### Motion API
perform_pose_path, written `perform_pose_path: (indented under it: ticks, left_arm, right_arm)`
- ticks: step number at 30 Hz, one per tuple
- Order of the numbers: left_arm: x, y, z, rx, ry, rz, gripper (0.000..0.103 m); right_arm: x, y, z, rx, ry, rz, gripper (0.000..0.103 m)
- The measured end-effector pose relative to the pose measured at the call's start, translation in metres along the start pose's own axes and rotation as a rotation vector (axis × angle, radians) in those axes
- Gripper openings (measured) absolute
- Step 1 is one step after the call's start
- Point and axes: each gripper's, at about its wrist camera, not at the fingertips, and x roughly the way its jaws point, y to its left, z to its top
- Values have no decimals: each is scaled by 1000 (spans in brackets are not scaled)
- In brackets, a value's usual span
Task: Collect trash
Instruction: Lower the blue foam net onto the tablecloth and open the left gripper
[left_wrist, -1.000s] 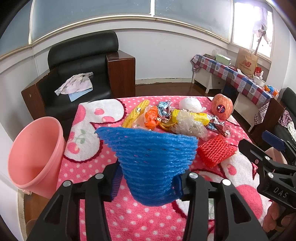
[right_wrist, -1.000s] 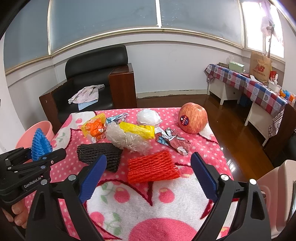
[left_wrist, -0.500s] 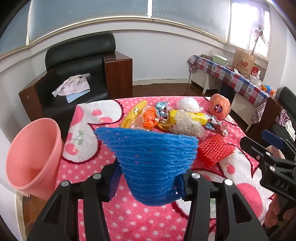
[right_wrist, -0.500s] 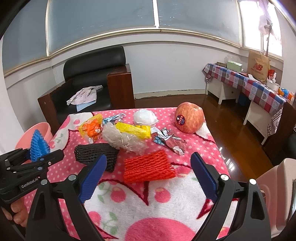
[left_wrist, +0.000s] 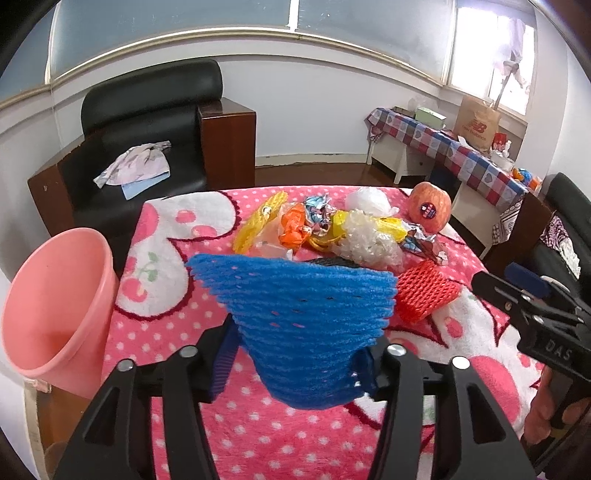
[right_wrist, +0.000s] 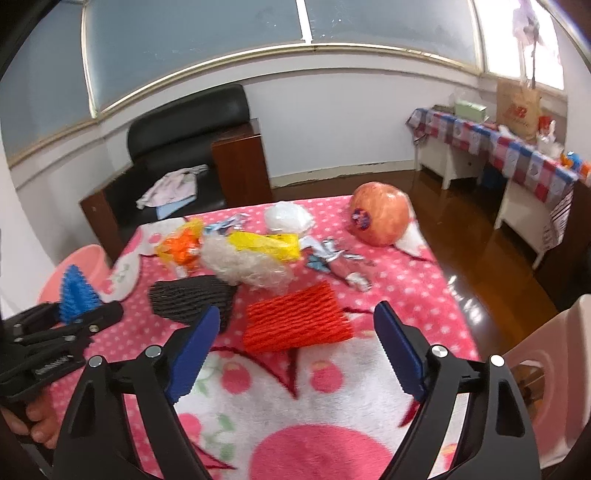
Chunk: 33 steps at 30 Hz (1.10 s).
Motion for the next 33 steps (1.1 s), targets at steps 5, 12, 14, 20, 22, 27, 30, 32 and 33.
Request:
perform_pose_path:
  ticks: [5,12,14,20,22,27,30,32,33]
  left_arm:
    - [1,-2,2,-10,0,-26,75]
    - [2,-4,3,2,-1,-48,83]
    - [5,-6,3,14,8,-59,85]
    - [13,-11,4,20,29,-100,86]
    - [12,-17,3,42,28,-117,86]
    - [11,-27,2,87,24,-149,86]
    - [10,-30,2,104,23,-148,86]
    - [8,-30,2,111,24,-142,86]
    - [7,-28,3,110,24,-144,86]
  right_arm:
    - [-4,6,1,-31,-19,3,86]
    - [-1,-9,0,48,13,54,86]
    - [-5,-12,2,56,6,72,86]
    - [-15,-11,5,60,29,214,86]
    - [-16,-7,7,45,38,246,86]
    - [-17,-2,7,13,35,259,86]
    - [-15,-5,4,3,31,229,86]
    - [-14,-11,2,9,32,207,86]
    - [-13,-13,0,12,32,192,86]
